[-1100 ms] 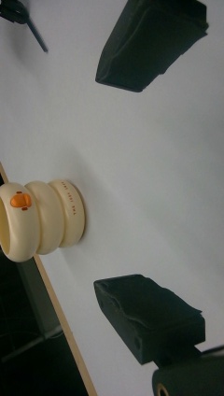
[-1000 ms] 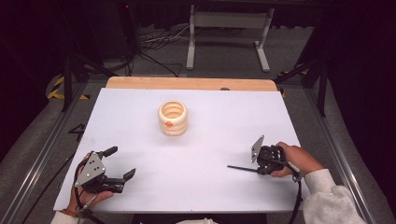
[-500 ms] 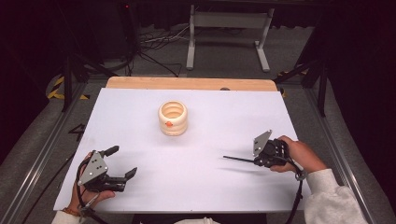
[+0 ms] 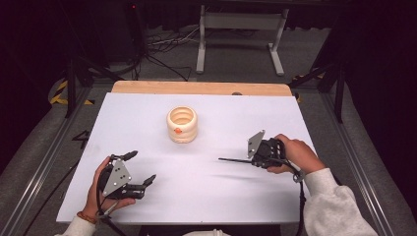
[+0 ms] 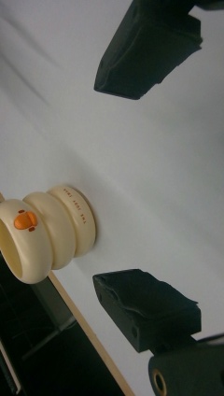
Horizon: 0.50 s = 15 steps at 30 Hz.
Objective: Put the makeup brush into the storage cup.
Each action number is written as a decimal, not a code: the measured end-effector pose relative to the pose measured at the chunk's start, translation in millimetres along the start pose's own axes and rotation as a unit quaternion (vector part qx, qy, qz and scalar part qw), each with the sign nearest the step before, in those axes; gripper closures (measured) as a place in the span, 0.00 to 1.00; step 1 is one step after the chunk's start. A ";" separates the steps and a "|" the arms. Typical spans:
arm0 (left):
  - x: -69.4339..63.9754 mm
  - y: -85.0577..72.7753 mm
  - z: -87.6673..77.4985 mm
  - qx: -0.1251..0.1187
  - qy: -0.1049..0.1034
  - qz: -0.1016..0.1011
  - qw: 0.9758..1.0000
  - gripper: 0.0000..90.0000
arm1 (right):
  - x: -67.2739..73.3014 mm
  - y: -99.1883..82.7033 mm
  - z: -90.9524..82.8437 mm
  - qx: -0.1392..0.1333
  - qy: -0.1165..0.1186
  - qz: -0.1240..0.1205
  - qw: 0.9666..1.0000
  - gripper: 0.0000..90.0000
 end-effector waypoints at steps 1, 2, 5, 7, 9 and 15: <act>-0.4 0.9 2.4 0.003 0.000 0.004 1.000 0.11 | 0.0 4.8 0.7 0.001 0.004 -0.002 1.000 0.94; -0.3 1.7 4.0 0.004 0.000 0.011 1.000 0.11 | -1.7 11.3 1.4 0.000 0.002 -0.006 1.000 0.93; -0.9 3.8 7.5 0.008 0.002 0.023 1.000 0.12 | -4.0 26.6 4.2 0.008 0.001 -0.014 1.000 0.94; -2.4 5.7 11.1 0.013 0.004 0.037 0.999 0.12 | -4.3 32.0 4.9 0.009 0.001 -0.016 1.000 0.94; -3.7 7.2 15.5 0.019 0.006 0.049 0.999 0.12 | -5.8 42.0 5.1 0.010 -0.003 -0.021 1.000 0.94; -8.3 16.0 30.4 0.030 0.027 0.103 0.994 0.16 | -10.1 70.7 3.7 0.010 -0.011 -0.029 0.999 0.94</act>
Point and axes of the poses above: each handheld gripper's, and its own axes: z roughly forward along the jaws, y roughly out of its top, x roughly to its left, the point moved 7 cm from there along z, roughly forward along the jaws
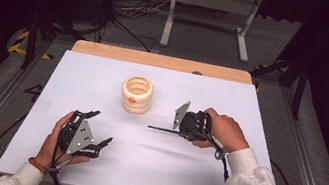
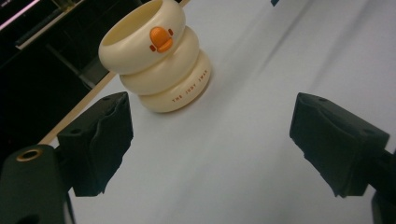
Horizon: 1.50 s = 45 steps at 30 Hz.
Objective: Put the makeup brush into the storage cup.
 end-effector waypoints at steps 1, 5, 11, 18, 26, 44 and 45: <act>-0.1 2.3 2.3 0.002 0.004 0.014 1.000 0.17 | -0.8 5.9 0.2 0.000 -0.003 -0.001 1.000 0.94; -2.6 11.5 13.3 0.006 0.020 0.042 0.999 0.20 | -0.5 25.7 0.5 -0.005 -0.008 -0.011 1.000 0.94; -1.9 19.4 27.0 0.017 0.058 0.080 0.995 0.26 | 2.2 50.1 4.2 -0.016 -0.011 -0.018 1.000 0.94; -9.0 26.5 38.0 0.027 0.079 0.142 0.986 0.43 | 3.7 67.6 9.5 -0.024 -0.020 -0.023 0.999 0.93; -19.1 29.5 46.4 0.044 0.099 0.194 0.975 0.59 | 8.2 84.9 13.9 -0.020 -0.027 -0.028 0.999 0.93; -23.7 28.0 45.4 0.098 0.161 0.299 0.935 0.81 | 13.0 109.4 17.3 -0.034 -0.051 -0.016 0.998 0.93; -24.0 27.7 45.3 0.101 0.163 0.300 0.934 0.82 | 13.6 110.8 17.4 -0.037 -0.049 -0.019 0.998 0.94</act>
Point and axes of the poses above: each handheld gripper's, and its own axes: z roughly forward along the jaws, y roughly out of its top, x roughly to its left, the point moved 7 cm from there along z, roughly forward along the jaws
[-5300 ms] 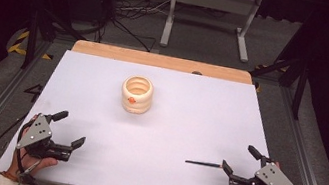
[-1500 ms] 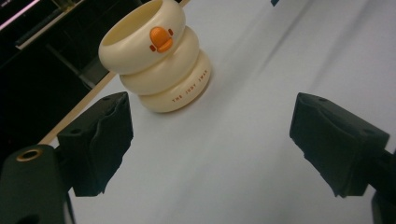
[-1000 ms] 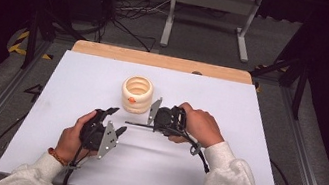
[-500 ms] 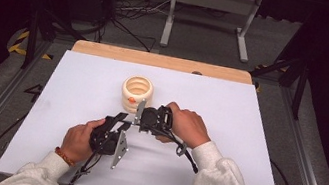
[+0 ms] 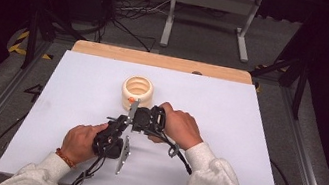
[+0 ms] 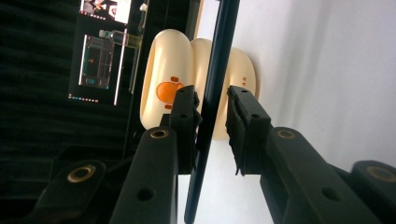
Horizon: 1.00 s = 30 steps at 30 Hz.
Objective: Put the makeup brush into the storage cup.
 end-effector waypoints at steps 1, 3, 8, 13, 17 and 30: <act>0.1 -0.2 0.3 0.000 0.001 0.004 1.000 0.83 | 0.3 1.0 0.5 0.000 -0.001 0.000 1.000 0.93; -0.3 -0.2 0.4 0.000 0.002 0.007 1.000 0.85 | 0.5 1.5 0.9 0.001 0.000 -0.001 1.000 0.94; -0.7 -1.6 0.3 0.009 0.001 0.020 1.000 0.91 | 1.0 5.8 2.1 0.000 0.001 -0.009 1.000 0.93; -2.1 1.6 -0.2 0.004 0.007 0.030 1.000 0.91 | 3.4 9.4 2.0 -0.008 0.009 -0.009 1.000 0.93; -2.9 1.2 -0.4 0.006 -0.004 0.029 1.000 0.92 | 5.3 11.9 3.2 -0.008 0.010 -0.012 1.000 0.93; -2.4 -6.2 2.1 0.008 -0.038 -0.001 0.999 0.93 | -0.5 1.4 -13.1 -0.072 0.001 0.030 0.997 0.79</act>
Point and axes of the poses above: each handheld gripper's, and its own axes: z roughly forward along the jaws, y roughly out of its top, x roughly to its left, the point moved 7 cm from there along z, roughly forward along the jaws
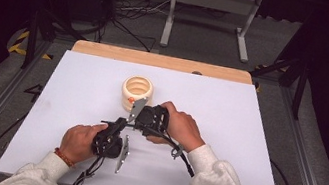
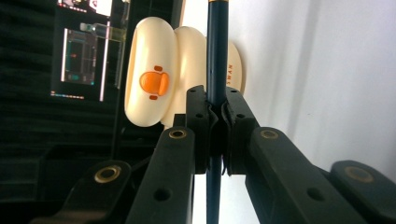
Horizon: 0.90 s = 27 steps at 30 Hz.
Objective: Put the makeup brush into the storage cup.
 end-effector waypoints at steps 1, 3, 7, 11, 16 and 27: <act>0.0 0.0 0.0 0.000 0.000 0.000 1.000 0.93 | -0.9 -2.8 -3.2 -0.008 0.000 0.006 1.000 0.79; 1.2 -2.3 -0.1 -0.001 -0.011 -0.013 1.000 0.93 | -1.8 -6.4 -8.0 -0.017 -0.003 0.014 1.000 0.77; 3.2 -7.2 1.1 -0.002 -0.025 -0.042 0.999 0.93 | -3.6 -14.7 -22.3 -0.050 -0.020 0.027 0.998 0.72; 5.0 -10.5 2.4 -0.006 -0.034 -0.068 0.997 0.93 | -1.6 -27.5 -37.0 -0.093 -0.039 0.053 0.993 0.67; 6.7 -13.0 3.5 -0.011 -0.045 -0.097 0.994 0.93 | 2.2 -44.7 -44.4 -0.134 -0.063 0.063 0.987 0.64; 19.6 -21.4 2.2 -0.057 -0.107 -0.231 0.965 0.93 | 6.5 -76.4 -60.4 -0.217 -0.107 0.106 0.964 0.51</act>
Point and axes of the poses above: each handheld gripper's, and its own axes: z roughly forward along the jaws, y roughly out of its top, x roughly to its left, the point moved 7 cm from there along z, roughly forward along the jaws
